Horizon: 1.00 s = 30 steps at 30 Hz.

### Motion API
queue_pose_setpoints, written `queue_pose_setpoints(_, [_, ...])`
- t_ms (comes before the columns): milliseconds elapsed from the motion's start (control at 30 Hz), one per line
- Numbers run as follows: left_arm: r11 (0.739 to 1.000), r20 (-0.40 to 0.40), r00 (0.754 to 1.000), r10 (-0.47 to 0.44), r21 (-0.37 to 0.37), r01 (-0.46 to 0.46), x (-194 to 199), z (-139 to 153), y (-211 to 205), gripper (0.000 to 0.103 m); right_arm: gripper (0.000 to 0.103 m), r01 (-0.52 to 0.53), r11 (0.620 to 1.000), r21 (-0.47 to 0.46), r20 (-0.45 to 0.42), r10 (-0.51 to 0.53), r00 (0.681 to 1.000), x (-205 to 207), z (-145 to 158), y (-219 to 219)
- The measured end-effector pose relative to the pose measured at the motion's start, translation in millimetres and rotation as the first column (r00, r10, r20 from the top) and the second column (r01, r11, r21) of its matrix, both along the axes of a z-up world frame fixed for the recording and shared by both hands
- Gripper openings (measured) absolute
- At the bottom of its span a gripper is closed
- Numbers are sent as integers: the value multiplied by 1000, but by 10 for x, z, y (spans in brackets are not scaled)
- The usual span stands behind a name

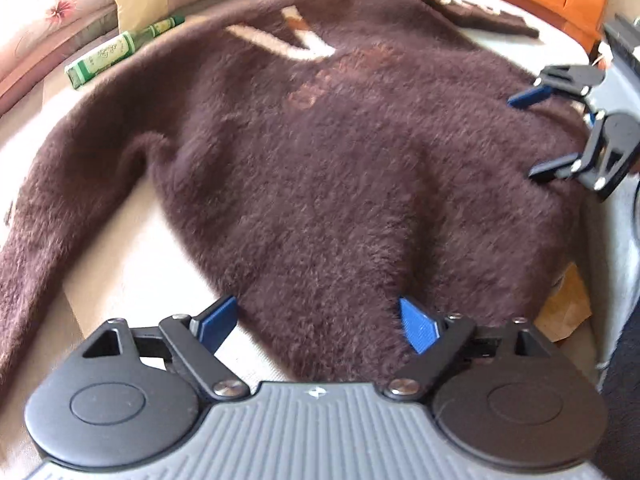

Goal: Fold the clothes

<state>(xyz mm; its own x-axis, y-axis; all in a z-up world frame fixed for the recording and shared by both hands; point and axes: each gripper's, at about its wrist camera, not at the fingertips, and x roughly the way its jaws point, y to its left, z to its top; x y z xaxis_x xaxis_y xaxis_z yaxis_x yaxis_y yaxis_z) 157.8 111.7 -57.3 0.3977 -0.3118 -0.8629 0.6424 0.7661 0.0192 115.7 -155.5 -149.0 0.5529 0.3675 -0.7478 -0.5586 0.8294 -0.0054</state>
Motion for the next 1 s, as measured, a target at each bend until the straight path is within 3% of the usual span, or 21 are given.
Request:
queue_pose_setpoints(67, [998, 9, 999, -43, -53, 44, -4, 61, -76, 85, 103, 9, 1000, -13, 0, -9, 1000, 7, -2, 39])
queue_pose_setpoints(167, [990, -48, 993, -105, -103, 99, -12, -28, -169, 85, 103, 9, 1000, -7, 0, -9, 1000, 6, -3, 25])
queue_pose_setpoints(267, [989, -97, 986, -133, -85, 125, -105, -166, -162, 90, 103, 6, 1000, 3, -1, -6, 1000, 2, -6, -6])
queue_pose_setpoints(400, [991, -137, 982, -134, -8, 134, -230, -124, -21, 92, 103, -7, 1000, -3, -1, 7, 1000, -25, 0, -32])
queue_pose_setpoints(467, [992, -147, 981, -126, -8, 126, -228, -12, 50, 92, 103, -14, 1000, 16, 5, 14, 1000, -26, 84, 23])
queue_pose_setpoints(533, [995, -82, 993, -89, -55, 84, -144, 129, 117, 92, 103, -23, 999, 42, 15, 23, 1000, -25, 182, 89])
queue_pose_setpoints(600, [993, -17, 1000, 6, -120, -8, 49, 219, 174, 92, 103, -41, 997, 69, 30, 39, 999, 2, 278, 196])
queue_pose_setpoints(700, [966, 4, 986, 166, -199, -162, 390, 136, 152, 92, 103, -94, 992, 79, 69, 89, 994, 158, 345, 553])
queue_pose_setpoints(767, [950, -12, 977, 213, -232, -210, 588, 1, 96, 92, 103, -130, 989, 70, 87, 124, 988, 287, 294, 841])
queue_pose_setpoints(867, [952, -20, 967, 255, -170, -255, 834, -256, 2, 92, 103, -176, 983, 52, 86, 171, 982, 434, 131, 1197])
queue_pose_setpoints(933, [971, 44, 975, 217, -107, -212, 851, -340, -59, 92, 103, -179, 984, 5, 69, 178, 982, 447, -8, 1294])
queue_pose_setpoints(1000, [982, 69, 981, 182, -72, -177, 839, -332, -62, 93, 103, -179, 984, 20, 68, 177, 982, 357, -38, 1166])
